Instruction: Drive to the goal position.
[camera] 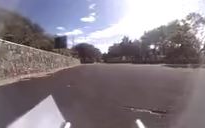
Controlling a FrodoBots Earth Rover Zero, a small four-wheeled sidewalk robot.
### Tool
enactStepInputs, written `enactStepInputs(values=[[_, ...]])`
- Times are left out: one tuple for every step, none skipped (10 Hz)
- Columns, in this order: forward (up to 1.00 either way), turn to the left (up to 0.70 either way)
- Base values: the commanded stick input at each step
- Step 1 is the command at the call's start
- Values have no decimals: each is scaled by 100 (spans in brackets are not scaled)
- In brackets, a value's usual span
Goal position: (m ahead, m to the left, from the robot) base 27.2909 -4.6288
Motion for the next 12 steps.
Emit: enactStepInputs(values=[[70,0],[70,0],[70,0],[70,0],[70,0],[70,0],[70,0],[70,0],[70,0],[70,0],[70,0],[70,0]])
